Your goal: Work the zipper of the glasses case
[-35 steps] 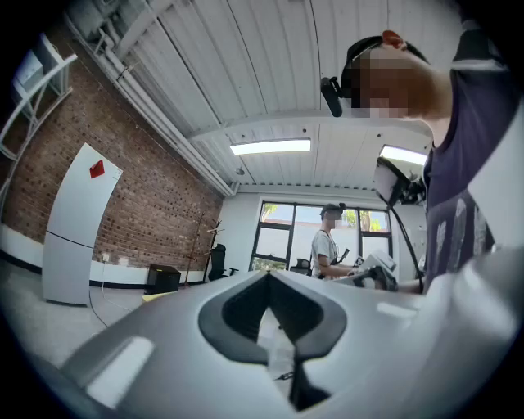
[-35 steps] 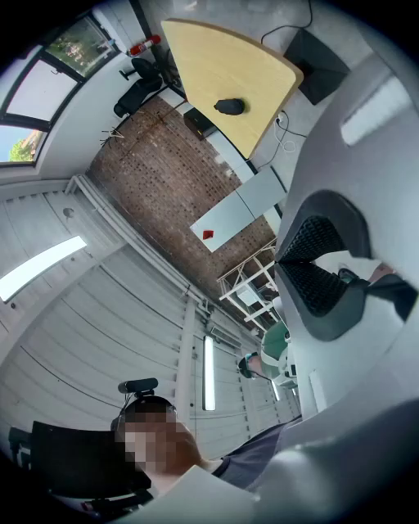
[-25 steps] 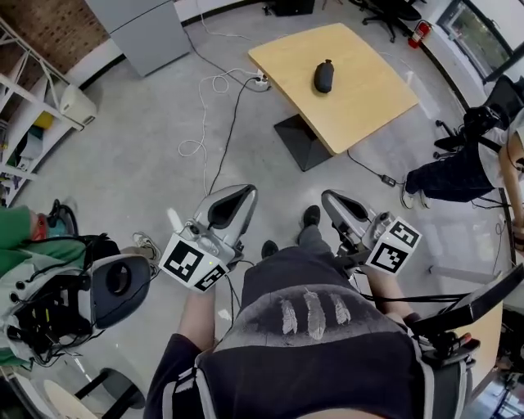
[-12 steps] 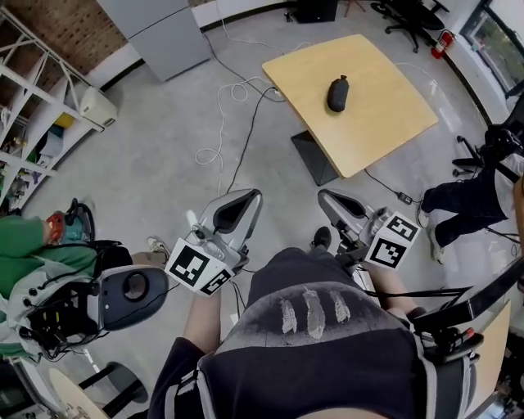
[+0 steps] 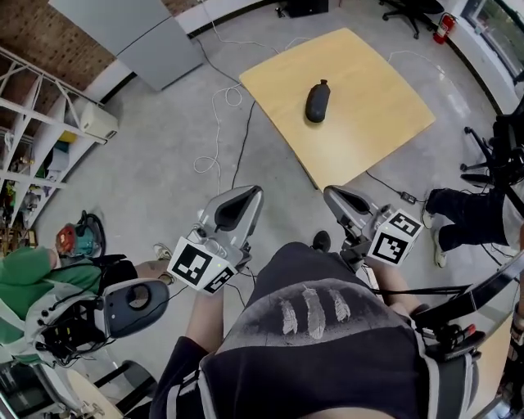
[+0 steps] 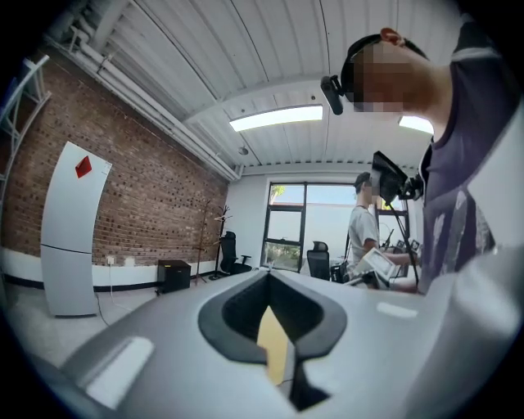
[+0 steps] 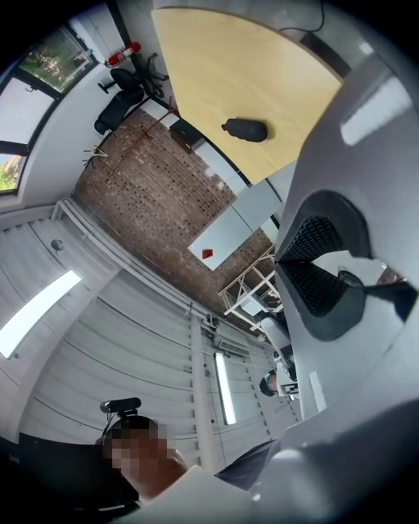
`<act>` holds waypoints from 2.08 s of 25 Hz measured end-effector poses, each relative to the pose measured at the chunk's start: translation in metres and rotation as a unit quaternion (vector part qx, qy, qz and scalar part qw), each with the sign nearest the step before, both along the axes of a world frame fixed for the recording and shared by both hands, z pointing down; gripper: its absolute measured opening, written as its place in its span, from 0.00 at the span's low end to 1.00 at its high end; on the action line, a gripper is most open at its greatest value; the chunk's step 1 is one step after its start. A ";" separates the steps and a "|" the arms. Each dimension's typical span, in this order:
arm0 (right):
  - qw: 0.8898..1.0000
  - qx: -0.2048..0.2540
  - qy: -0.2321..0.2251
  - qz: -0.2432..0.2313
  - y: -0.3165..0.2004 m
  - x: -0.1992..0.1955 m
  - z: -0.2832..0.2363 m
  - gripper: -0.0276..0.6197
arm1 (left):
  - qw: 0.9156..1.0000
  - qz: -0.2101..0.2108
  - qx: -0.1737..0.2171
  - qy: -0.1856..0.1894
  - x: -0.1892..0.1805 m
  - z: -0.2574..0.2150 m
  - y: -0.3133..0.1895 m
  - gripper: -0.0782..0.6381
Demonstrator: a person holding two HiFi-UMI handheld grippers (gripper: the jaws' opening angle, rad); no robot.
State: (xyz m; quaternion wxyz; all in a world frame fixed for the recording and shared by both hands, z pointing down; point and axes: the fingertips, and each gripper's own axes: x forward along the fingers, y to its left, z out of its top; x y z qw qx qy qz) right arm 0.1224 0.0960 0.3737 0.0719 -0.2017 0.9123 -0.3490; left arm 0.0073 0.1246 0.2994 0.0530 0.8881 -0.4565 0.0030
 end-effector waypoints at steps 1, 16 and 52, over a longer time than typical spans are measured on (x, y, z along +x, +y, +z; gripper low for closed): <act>1.000 -0.005 -0.002 -0.002 -0.006 0.006 0.003 0.05 | 1.000 -0.004 -0.003 -0.005 0.006 0.001 -0.006 0.11; 0.999 -0.014 -0.010 -0.034 -0.075 0.023 0.018 0.05 | 0.999 -0.036 -0.013 -0.029 0.028 0.013 -0.058 0.11; 0.984 -0.059 0.164 0.030 -0.215 -0.113 0.063 0.14 | 0.992 0.103 -0.057 0.047 -0.126 0.059 -0.254 0.11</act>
